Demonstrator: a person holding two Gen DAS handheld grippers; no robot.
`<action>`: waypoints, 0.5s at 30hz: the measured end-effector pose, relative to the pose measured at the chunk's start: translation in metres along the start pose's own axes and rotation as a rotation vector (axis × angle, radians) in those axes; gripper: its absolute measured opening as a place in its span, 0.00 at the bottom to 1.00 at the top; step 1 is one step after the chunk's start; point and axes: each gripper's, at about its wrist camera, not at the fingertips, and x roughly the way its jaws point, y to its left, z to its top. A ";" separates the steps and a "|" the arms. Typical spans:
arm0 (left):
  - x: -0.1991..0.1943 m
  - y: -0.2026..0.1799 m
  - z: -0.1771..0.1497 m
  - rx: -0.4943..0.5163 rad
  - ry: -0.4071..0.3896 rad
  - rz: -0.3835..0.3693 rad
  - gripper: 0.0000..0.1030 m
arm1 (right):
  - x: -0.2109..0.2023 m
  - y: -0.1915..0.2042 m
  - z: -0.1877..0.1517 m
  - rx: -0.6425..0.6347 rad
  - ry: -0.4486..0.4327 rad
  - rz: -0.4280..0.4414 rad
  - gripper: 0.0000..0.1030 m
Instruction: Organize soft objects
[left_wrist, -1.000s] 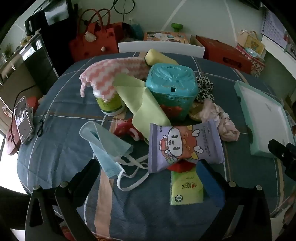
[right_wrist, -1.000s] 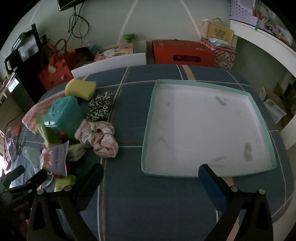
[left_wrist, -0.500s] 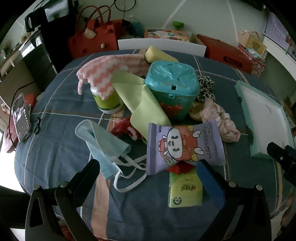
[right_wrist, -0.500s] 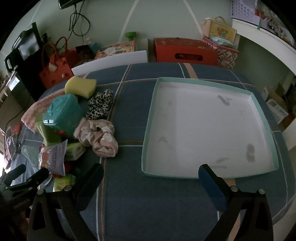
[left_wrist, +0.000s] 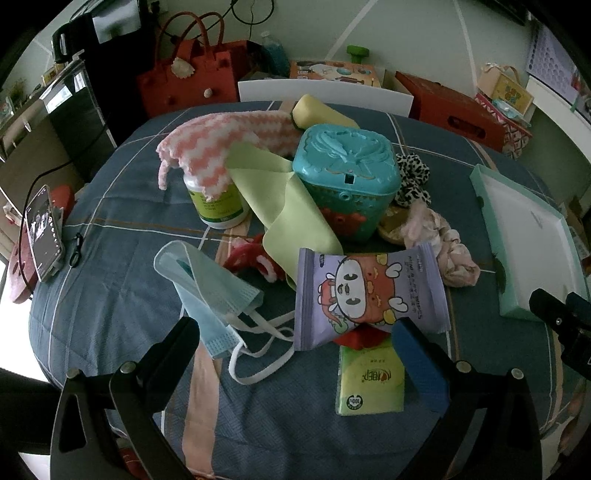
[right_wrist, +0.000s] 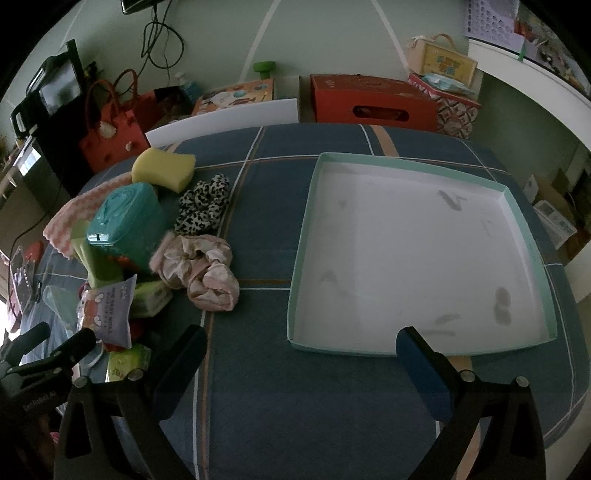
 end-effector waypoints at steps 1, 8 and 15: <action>0.000 0.000 0.000 -0.001 -0.001 0.000 1.00 | 0.000 0.000 0.000 0.001 -0.001 0.000 1.00; -0.001 0.000 0.000 0.001 -0.005 0.002 1.00 | 0.001 0.003 -0.001 -0.005 -0.001 0.001 1.00; -0.003 0.000 0.001 0.001 -0.011 0.001 1.00 | 0.001 0.004 -0.001 -0.006 0.000 0.000 1.00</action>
